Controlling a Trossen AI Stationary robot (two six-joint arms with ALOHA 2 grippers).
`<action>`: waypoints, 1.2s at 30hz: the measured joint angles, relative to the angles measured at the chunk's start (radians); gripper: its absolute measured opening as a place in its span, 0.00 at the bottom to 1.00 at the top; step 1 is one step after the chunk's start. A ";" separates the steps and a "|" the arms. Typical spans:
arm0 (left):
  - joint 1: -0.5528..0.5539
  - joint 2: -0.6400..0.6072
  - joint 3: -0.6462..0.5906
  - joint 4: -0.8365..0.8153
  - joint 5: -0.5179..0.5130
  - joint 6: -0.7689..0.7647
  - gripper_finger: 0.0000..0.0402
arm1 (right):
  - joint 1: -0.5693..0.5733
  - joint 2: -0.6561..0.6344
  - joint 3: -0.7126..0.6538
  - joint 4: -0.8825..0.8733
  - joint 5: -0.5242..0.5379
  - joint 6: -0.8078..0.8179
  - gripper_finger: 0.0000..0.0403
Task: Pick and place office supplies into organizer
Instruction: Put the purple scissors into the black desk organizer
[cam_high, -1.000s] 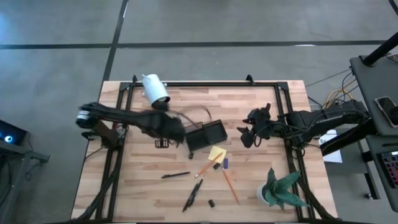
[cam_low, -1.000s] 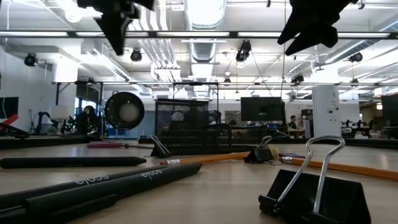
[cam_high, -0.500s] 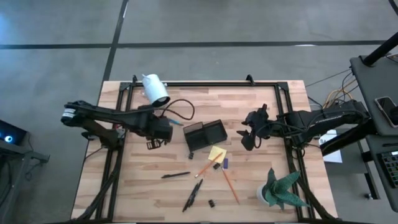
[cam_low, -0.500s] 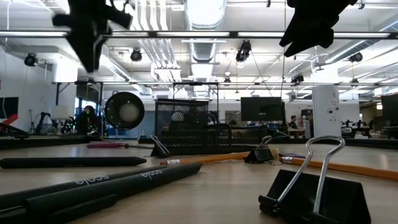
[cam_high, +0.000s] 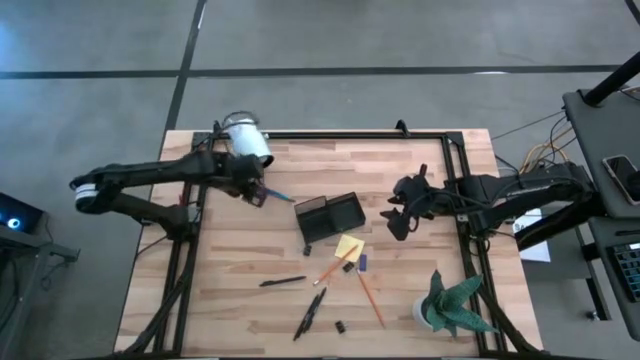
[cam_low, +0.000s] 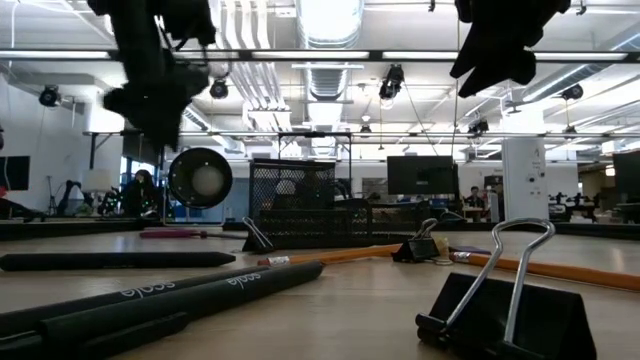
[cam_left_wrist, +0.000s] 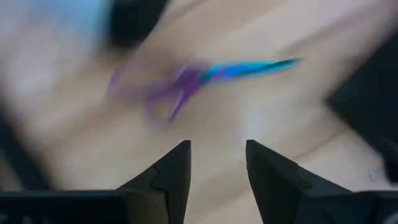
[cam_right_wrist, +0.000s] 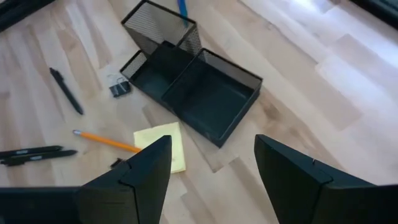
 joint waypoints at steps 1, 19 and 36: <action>-0.001 -0.004 -0.001 0.029 0.021 0.124 0.33 | -0.008 0.001 0.000 0.000 -0.001 -0.021 0.55; 0.208 0.386 -0.002 0.035 -0.052 0.837 0.33 | -0.198 0.005 0.000 0.003 -0.092 -0.081 0.55; 0.192 0.505 -0.020 0.110 -0.045 0.859 0.33 | -0.219 0.004 0.000 -0.017 -0.113 -0.083 0.55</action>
